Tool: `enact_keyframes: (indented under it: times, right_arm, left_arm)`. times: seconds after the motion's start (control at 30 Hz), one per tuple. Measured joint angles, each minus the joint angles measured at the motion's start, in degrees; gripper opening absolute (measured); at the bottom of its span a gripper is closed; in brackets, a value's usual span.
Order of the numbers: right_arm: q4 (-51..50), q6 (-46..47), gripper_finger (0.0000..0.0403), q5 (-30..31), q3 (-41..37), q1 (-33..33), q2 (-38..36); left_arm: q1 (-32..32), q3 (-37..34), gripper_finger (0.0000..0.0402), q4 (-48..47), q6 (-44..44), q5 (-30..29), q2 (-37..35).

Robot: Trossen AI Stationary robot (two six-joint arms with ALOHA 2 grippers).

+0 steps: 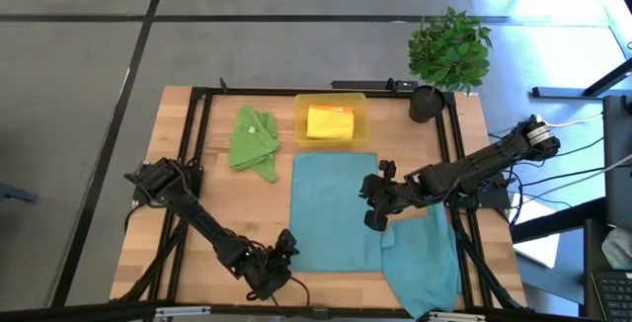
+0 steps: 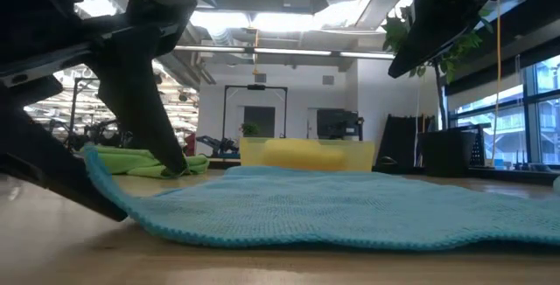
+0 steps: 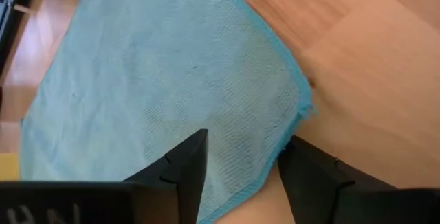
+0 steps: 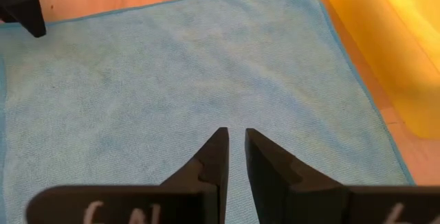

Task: Fold microfiber towels
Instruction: Fold the top blue microfiber cloth

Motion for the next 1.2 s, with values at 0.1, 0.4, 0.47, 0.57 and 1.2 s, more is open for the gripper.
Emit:
enact_keyframes:
  times: [0.1, 0.4, 0.47, 0.57, 1.2]
  right_arm:
    - [0.02, -0.1, 0.0053, 0.0, 0.0, 0.43, 0.0]
    - [0.04, -0.34, 0.0053, -3.21, 0.0, 4.45, -0.02]
    - [0.38, -2.24, 0.0054, -5.93, 0.0, 6.21, -0.02]
    - [3.21, -6.4, 0.0063, -9.43, -0.35, 9.84, 0.31]
    - [12.33, 0.24, 0.0231, -4.77, -0.44, 27.33, 16.27]
  left_arm:
    - [-0.06, 0.0, 0.0146, 0.22, -0.02, 0.3, 0.0]
    - [-0.07, 0.02, 0.0104, 4.66, -0.26, 6.05, 0.09]
    - [-0.3, 0.02, 0.0103, 6.66, -0.24, 6.91, 0.13]
    - [-0.33, 0.04, 0.0094, 7.59, -0.21, 7.26, 0.13]
    - [0.02, 0.07, 0.0, 2.49, -2.17, 6.56, 0.09]
